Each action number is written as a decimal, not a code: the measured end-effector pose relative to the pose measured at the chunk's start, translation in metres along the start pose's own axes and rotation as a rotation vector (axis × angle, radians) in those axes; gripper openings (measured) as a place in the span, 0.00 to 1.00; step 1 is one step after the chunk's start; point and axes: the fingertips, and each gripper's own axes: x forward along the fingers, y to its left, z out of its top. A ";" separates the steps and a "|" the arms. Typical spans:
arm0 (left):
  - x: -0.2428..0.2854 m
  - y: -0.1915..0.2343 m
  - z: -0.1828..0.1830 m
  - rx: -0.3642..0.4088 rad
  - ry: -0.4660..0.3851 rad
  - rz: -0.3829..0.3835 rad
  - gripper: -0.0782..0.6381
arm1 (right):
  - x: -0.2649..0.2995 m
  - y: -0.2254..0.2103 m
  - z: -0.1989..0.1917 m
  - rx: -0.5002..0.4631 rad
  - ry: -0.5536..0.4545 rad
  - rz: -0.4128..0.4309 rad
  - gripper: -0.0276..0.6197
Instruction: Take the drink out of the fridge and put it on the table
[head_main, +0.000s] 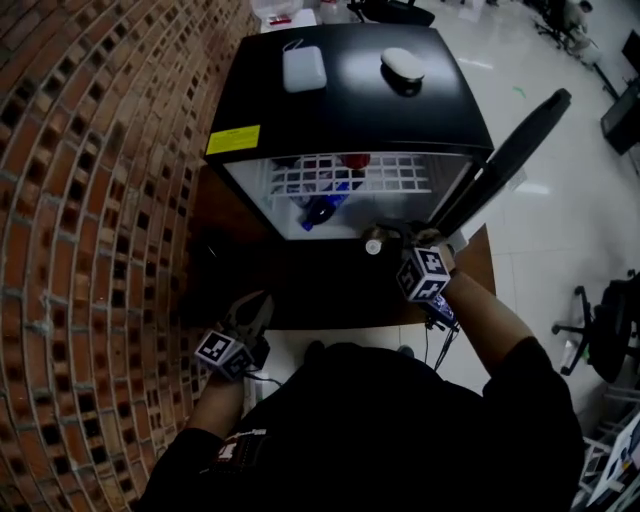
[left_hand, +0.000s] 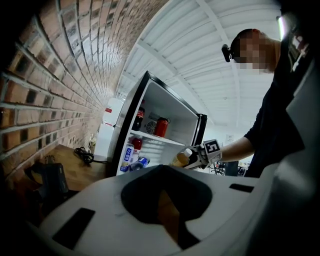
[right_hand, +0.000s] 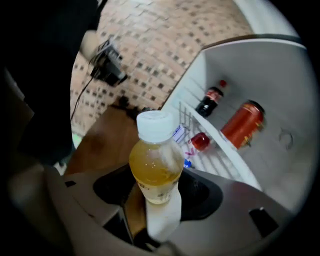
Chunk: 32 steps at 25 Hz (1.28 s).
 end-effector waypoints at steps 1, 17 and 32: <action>0.000 -0.003 0.001 -0.002 0.001 -0.004 0.10 | -0.012 0.009 -0.002 0.098 -0.032 -0.011 0.50; 0.003 -0.040 -0.007 0.014 0.006 -0.071 0.10 | -0.118 0.086 -0.059 0.766 -0.271 -0.106 0.72; 0.012 -0.043 -0.003 0.011 -0.010 -0.087 0.10 | -0.249 0.090 -0.132 1.253 -0.474 -0.363 0.01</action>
